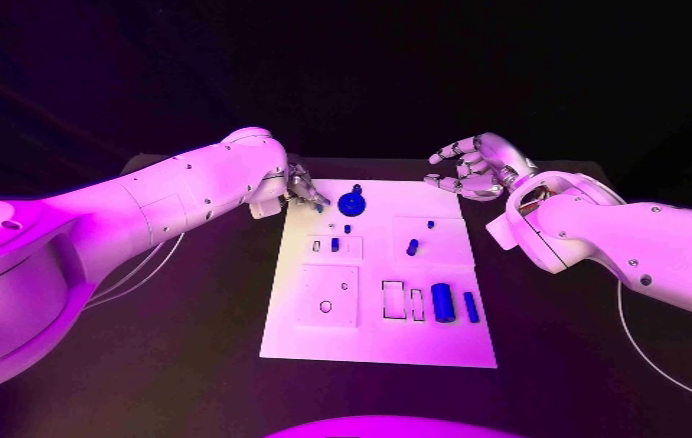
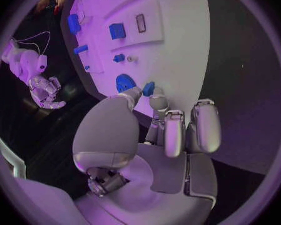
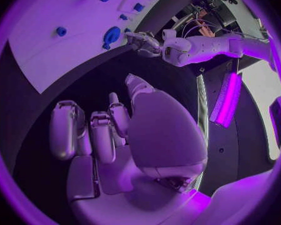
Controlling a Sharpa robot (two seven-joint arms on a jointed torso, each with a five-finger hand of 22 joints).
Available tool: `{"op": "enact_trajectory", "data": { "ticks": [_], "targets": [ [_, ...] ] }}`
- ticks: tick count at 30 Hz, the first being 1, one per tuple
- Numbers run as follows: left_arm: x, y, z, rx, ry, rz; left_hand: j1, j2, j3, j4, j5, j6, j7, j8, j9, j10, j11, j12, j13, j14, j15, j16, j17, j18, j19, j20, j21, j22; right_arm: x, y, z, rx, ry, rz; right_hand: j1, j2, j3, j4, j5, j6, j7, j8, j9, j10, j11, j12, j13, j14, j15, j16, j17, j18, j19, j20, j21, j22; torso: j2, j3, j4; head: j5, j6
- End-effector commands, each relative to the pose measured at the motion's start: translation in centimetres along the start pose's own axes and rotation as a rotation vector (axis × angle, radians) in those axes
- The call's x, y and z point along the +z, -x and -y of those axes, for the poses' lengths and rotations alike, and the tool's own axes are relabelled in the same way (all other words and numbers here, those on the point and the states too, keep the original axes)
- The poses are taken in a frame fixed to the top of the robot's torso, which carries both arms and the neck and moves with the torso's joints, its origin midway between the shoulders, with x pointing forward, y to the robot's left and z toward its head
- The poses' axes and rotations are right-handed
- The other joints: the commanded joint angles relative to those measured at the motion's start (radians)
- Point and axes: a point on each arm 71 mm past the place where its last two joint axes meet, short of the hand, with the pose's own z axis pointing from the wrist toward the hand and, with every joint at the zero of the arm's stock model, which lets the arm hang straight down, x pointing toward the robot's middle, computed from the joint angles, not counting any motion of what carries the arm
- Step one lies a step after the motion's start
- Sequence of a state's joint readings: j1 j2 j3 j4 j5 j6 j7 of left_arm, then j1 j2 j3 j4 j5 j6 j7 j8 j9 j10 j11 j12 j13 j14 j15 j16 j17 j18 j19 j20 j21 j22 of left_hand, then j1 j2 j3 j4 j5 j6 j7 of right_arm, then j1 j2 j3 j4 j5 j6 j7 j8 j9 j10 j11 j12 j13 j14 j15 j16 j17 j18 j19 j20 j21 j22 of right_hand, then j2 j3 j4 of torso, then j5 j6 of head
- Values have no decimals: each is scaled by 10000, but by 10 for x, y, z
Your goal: Assemble the parts on the task board
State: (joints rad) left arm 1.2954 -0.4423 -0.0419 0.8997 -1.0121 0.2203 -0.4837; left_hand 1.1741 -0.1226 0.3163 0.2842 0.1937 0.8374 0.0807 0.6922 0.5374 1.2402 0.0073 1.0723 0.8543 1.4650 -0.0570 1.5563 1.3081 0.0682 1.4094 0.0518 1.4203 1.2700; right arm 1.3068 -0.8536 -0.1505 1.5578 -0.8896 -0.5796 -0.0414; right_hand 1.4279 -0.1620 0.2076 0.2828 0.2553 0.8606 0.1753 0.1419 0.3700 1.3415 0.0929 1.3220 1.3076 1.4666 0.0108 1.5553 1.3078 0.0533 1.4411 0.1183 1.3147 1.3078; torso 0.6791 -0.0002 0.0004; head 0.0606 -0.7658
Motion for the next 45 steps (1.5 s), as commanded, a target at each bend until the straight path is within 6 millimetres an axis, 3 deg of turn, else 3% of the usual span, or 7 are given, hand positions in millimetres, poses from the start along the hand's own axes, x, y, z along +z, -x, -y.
{"op": "enact_trajectory", "data": {
  "ticks": [1,5,9,13,16,32,45],
  "targets": [
    [0,-1,2,-36,-155,-125,252,64,194,-28,6,121,-54,65,59,-98,-51,49,-40,994,8,26,2419,-16,-20,35,35,5,0,-1,-1,-74,157,-59,-70,2,38,-3,22,44,-5,15,-9,39,-42,22,87,922,33,-47,2160,72,-40,-7,-21,941,1,-2,0,-7,-2],
    [0,-1,1,-160,-174,-78,633,210,551,-96,0,173,-150,290,258,-98,-134,68,-75,988,-62,15,2399,-14,-24,-24,31,6,0,-1,-1,-76,140,-64,-70,2,38,-3,22,44,-5,15,-9,39,-42,22,87,922,33,-47,2160,72,-40,-7,-21,941,-2,-1,2,-12,-2],
    [0,0,1,-446,-251,-49,1127,386,1474,-335,-36,-26,-258,767,829,-103,-237,67,-173,985,-158,8,2386,-15,-27,-126,21,10,0,-1,-1,-80,120,-78,-70,2,38,-3,22,44,-5,15,-9,39,-42,22,87,922,33,-47,2160,72,-40,-7,-21,941,2,-6,-2,-9,-1],
    [0,0,1,-784,-340,-104,1178,311,2692,-741,-62,-239,-290,1231,1480,-55,-268,127,-205,979,-190,-3,2367,-17,-28,-160,11,19,0,-1,0,-85,100,-95,-70,2,38,-3,22,44,-5,15,-9,39,-42,22,87,922,33,-47,2160,72,-40,-7,-21,941,3,-4,0,-13,-15],
    [-1,0,-1,-995,-388,-153,1058,251,3185,-934,-73,-305,-284,1341,1683,-30,-273,173,-200,975,-186,-11,2353,-18,-28,-160,7,24,1,-1,0,-90,85,-108,-74,4,57,-3,26,50,-6,17,-11,42,-43,26,89,919,32,-53,2146,72,-40,-8,-24,941,-4,-4,4,-9,-26],
    [-22,-6,-18,-2086,-871,-571,736,121,3918,-1296,-81,-331,-287,1475,1958,45,-271,300,-129,963,-189,-34,2313,-20,-21,-156,5,41,1,-1,3,-129,-75,-267,-87,0,63,2,26,54,-6,19,-13,30,-42,13,73,914,31,-63,2124,80,-57,-8,-59,920,-33,1,70,0,-46],
    [-51,-28,-29,-1187,-1569,32,564,22,4279,-1528,-59,-277,-315,1531,2064,181,-298,439,-2,969,-208,-24,2330,-46,58,-170,69,168,0,1,5,-150,-141,-277,-87,0,63,2,26,54,-6,19,-13,30,-42,13,73,914,31,-63,2124,80,-57,-8,-59,920,-31,-8,79,98,-68]
  ]
}}
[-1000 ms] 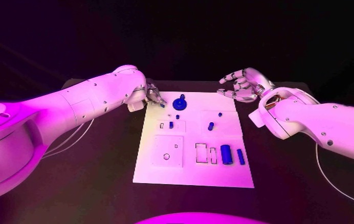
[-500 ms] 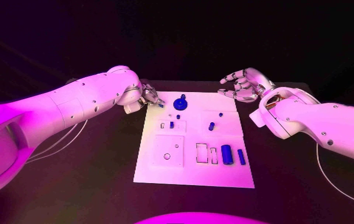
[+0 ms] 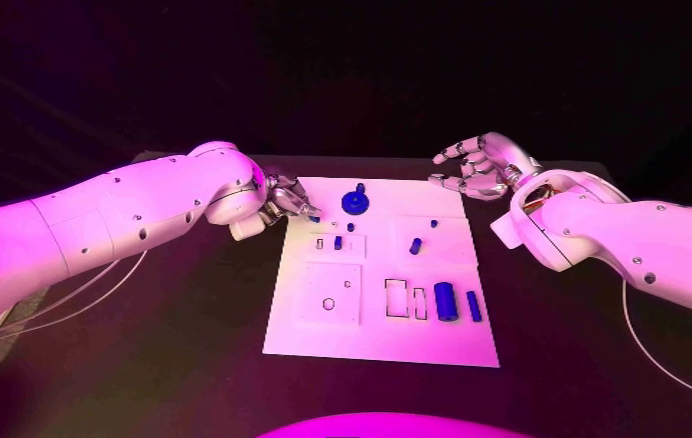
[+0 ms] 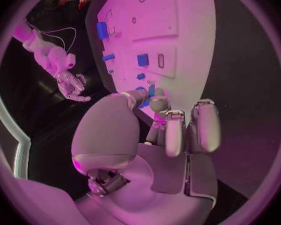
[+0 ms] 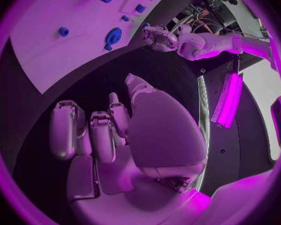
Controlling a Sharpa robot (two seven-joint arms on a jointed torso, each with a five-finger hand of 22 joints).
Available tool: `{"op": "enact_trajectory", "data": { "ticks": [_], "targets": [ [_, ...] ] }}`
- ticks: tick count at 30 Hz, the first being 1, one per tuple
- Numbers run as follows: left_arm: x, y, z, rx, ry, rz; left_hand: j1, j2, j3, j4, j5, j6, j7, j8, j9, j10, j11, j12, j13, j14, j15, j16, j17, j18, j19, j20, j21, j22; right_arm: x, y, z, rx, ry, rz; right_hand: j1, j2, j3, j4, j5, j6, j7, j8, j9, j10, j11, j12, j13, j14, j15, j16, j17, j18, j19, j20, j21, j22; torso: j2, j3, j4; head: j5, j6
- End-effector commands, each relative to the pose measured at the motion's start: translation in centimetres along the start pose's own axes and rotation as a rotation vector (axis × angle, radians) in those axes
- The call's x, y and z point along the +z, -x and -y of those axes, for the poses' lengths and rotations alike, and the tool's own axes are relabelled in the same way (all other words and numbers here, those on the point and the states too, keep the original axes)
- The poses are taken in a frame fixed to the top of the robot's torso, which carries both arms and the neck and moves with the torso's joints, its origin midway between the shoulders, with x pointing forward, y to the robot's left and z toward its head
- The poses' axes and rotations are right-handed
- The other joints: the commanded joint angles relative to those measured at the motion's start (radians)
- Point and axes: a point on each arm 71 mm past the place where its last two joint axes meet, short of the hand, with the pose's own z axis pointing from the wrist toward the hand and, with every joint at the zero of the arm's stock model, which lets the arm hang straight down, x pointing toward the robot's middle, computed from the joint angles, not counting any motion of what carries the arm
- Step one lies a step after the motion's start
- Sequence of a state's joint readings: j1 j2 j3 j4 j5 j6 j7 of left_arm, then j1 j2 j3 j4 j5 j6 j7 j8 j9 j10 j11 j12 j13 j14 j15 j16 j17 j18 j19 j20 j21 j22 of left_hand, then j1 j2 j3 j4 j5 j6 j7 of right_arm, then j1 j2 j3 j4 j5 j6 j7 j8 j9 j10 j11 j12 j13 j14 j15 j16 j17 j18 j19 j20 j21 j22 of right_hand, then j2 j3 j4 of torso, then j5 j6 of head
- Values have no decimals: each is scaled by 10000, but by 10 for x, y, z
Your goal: Assemble the parts on the task board
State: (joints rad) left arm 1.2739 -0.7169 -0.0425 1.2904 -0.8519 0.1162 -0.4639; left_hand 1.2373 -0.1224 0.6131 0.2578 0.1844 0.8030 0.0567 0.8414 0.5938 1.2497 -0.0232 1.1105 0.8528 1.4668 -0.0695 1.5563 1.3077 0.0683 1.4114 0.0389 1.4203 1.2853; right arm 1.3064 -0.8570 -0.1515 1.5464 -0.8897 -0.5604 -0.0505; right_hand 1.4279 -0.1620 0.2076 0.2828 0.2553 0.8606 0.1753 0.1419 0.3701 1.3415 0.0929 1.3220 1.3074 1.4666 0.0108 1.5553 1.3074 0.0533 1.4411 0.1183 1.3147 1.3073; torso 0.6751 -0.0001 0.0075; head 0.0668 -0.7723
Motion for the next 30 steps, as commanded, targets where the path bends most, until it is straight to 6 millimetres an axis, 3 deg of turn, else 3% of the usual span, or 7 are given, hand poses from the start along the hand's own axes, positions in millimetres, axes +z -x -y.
{"op": "enact_trajectory", "data": {
  "ticks": [1,15,20,30],
  "targets": [
    [-4,-2,3,461,-340,644,-84,10,1337,-1280,33,74,-78,43,1506,106,4,78,37,952,-84,-22,2337,-51,50,-43,79,34,0,-1,0,-88,54,-171,-87,0,63,2,26,55,-6,19,-14,30,-43,13,76,914,31,-62,2129,80,-57,-9,-59,924,4,-10,18,32,-10],
    [-8,-32,1,1340,-282,768,-259,-90,1664,-1466,30,145,-103,60,1564,276,-23,246,235,966,-106,3,2378,-88,157,-64,173,211,0,-2,0,-91,53,-209,-133,-2,74,21,22,61,-6,21,-18,27,-42,9,69,908,31,-72,2108,83,-63,-9,-75,917,24,-15,-34,144,-44],
    [-7,-36,2,1707,-203,787,-306,-108,1724,-1501,26,165,-109,64,1575,337,-29,314,323,972,-112,15,2398,-106,205,-69,217,295,0,-3,0,-91,58,-219,-133,-2,74,21,22,61,-6,21,-18,27,-42,9,69,908,31,-72,2108,83,-63,-9,-75,917,26,0,-59,158,-75],
    [-7,-42,6,2394,-106,591,-459,-186,1999,-1695,59,204,-132,85,1628,419,-56,387,367,982,-135,33,2429,-121,252,-93,261,370,0,-3,0,-90,56,-222,-133,-2,74,21,22,61,-6,21,-18,27,-42,9,69,908,31,-72,2108,83,-63,-9,-75,917,26,8,-36,140,-109]
  ]
}}
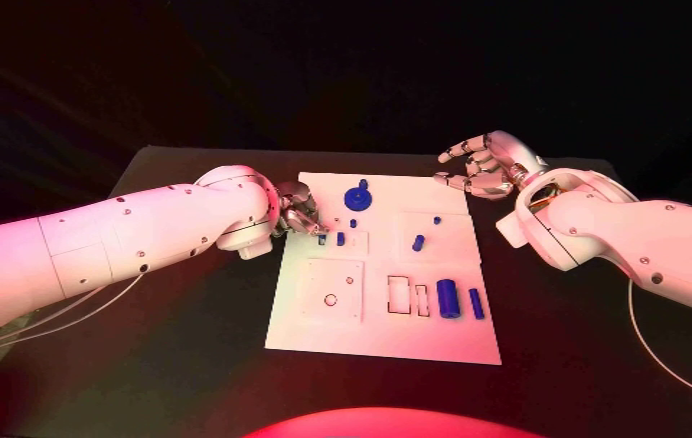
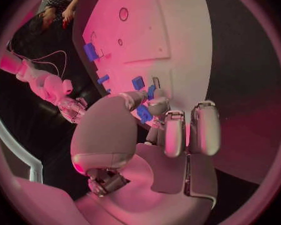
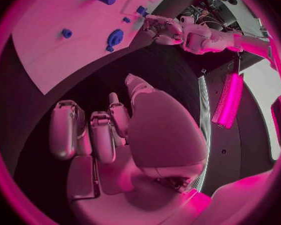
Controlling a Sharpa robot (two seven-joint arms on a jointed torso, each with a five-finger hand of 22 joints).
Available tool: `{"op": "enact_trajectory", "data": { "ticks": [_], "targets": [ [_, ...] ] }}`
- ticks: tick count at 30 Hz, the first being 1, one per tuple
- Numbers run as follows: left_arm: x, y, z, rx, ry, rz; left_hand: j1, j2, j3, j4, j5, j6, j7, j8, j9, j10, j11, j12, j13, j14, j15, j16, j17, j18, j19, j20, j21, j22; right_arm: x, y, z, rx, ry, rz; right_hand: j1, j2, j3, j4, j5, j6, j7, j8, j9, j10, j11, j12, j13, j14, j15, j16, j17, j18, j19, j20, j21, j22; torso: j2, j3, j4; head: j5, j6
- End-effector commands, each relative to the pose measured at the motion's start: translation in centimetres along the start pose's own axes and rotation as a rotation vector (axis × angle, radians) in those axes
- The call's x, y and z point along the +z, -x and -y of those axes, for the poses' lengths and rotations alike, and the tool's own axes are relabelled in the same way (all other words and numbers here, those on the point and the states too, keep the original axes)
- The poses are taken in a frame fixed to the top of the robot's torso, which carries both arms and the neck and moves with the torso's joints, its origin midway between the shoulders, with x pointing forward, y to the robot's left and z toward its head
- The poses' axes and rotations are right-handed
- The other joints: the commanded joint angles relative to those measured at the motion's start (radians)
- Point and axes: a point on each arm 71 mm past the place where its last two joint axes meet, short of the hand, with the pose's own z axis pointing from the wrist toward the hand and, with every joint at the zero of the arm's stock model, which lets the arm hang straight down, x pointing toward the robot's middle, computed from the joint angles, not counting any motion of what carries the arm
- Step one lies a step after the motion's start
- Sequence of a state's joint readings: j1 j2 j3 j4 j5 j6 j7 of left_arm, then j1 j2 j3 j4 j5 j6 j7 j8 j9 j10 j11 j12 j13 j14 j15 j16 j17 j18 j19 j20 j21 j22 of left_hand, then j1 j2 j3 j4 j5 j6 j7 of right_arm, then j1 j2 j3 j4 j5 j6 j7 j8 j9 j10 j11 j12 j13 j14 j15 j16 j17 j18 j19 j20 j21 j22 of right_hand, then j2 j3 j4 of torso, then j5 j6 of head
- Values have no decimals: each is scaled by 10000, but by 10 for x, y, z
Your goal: Assemble the parts on the task board
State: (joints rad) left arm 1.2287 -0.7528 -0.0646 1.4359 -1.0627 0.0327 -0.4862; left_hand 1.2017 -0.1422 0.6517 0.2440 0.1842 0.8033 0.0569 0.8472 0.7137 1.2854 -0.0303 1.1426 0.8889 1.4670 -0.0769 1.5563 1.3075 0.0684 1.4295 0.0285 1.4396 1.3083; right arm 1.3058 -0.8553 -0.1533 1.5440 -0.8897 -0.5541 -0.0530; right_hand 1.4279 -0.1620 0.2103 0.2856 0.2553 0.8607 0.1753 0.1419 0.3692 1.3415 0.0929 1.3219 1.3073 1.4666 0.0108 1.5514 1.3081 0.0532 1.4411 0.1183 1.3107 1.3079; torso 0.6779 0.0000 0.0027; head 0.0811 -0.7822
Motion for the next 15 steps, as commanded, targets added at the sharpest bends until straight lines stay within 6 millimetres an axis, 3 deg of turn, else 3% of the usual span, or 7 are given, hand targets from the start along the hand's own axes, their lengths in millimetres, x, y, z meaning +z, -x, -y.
{"op": "enact_trajectory", "data": {
  "ticks": [1,15],
  "targets": [
    [0,-2,2,628,87,-55,-123,3,1645,-1578,65,207,-135,30,435,73,13,79,21,983,-64,39,2440,-122,72,8,68,141,0,-2,-1,-77,97,-147,-133,-2,47,-7,22,60,-6,21,-9,27,-42,9,70,908,31,-33,2101,83,-63,-9,-35,911,-2,7,12,-6,-12],
    [-1,-6,5,1065,107,-422,-210,-38,1773,-1677,87,234,-144,48,462,117,4,122,59,991,-70,54,2467,-130,93,1,88,180,0,-2,-1,-75,107,-157,-133,-2,47,-7,22,60,-6,21,-9,27,-42,9,70,908,31,-33,2101,83,-63,-9,-35,911,-1,-1,12,-12,-35]
  ]
}}
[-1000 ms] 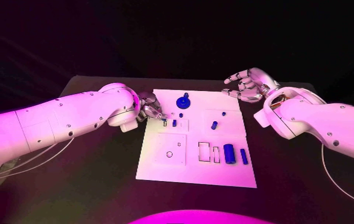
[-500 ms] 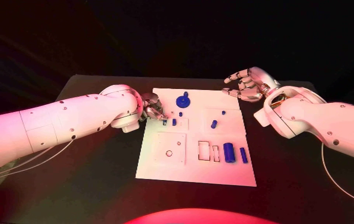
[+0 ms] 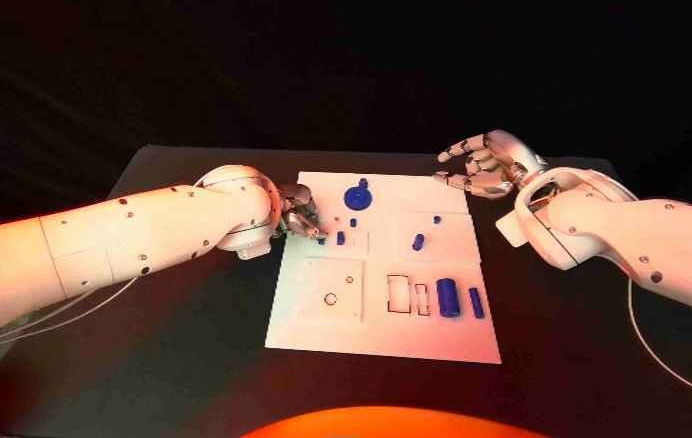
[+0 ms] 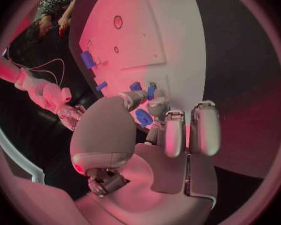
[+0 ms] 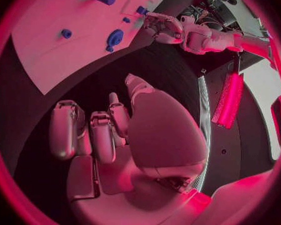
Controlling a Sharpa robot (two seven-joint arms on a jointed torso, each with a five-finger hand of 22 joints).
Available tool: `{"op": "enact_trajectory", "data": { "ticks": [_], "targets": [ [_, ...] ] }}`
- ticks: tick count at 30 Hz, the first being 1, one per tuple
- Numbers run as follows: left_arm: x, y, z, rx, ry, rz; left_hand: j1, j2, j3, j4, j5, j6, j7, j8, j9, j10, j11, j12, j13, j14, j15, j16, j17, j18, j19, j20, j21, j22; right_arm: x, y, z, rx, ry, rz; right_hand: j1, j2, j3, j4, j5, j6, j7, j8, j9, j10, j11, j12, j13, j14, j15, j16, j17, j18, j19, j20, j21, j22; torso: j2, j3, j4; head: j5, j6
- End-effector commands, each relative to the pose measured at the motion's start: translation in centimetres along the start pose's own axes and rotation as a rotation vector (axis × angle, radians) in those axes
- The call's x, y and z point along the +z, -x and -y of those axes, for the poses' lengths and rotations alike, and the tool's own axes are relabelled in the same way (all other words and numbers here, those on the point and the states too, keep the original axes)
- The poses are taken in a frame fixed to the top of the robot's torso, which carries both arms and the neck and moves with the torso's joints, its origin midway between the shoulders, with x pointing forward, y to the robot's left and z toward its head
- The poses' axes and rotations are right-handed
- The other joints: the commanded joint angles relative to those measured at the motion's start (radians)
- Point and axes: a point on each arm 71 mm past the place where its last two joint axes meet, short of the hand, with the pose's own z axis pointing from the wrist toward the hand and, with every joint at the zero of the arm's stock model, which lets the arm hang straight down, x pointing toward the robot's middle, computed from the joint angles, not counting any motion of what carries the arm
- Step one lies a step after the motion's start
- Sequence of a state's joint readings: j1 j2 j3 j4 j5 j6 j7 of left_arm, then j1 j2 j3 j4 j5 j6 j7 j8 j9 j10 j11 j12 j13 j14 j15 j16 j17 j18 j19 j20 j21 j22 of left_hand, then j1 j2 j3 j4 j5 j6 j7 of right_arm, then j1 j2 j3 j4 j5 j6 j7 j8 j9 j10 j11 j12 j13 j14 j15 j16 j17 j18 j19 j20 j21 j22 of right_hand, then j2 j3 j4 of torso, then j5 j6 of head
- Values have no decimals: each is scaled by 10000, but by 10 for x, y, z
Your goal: Assemble the parts on the task board
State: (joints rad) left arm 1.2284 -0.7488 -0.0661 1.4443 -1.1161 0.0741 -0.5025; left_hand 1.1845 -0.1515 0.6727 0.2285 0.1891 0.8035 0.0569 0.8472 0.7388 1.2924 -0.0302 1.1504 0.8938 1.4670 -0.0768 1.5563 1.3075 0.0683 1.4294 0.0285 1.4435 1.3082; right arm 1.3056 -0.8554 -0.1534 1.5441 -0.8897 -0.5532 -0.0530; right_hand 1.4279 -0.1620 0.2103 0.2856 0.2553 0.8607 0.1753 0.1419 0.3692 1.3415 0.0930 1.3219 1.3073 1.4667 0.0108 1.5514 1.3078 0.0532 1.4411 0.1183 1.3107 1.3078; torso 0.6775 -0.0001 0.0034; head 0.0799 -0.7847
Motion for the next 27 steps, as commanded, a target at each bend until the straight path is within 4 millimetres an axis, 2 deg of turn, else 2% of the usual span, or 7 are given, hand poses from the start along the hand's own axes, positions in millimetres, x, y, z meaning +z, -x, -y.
{"op": "enact_trajectory", "data": {
  "ticks": [1,27],
  "targets": [
    [0,-3,2,367,9,-258,-38,55,1562,-1522,38,232,-144,48,210,47,3,44,10,991,-71,54,2468,-129,94,1,49,181,0,-2,-1,-75,109,-146,-132,-2,47,-7,22,60,-6,21,-9,27,-42,9,70,908,31,-33,2103,84,-63,-9,-35,913,4,3,4,0,-10],
    [2,-4,6,393,-13,-395,-222,17,1635,-1541,26,269,-148,61,231,91,4,90,60,992,-71,56,2470,-128,89,-2,46,177,-1,-2,-1,-71,109,-150,-178,-10,83,-7,25,68,-9,23,-19,42,-45,26,81,907,28,-38,2097,85,-65,-12,-51,909,11,10,-12,-21,-33]
  ]
}}
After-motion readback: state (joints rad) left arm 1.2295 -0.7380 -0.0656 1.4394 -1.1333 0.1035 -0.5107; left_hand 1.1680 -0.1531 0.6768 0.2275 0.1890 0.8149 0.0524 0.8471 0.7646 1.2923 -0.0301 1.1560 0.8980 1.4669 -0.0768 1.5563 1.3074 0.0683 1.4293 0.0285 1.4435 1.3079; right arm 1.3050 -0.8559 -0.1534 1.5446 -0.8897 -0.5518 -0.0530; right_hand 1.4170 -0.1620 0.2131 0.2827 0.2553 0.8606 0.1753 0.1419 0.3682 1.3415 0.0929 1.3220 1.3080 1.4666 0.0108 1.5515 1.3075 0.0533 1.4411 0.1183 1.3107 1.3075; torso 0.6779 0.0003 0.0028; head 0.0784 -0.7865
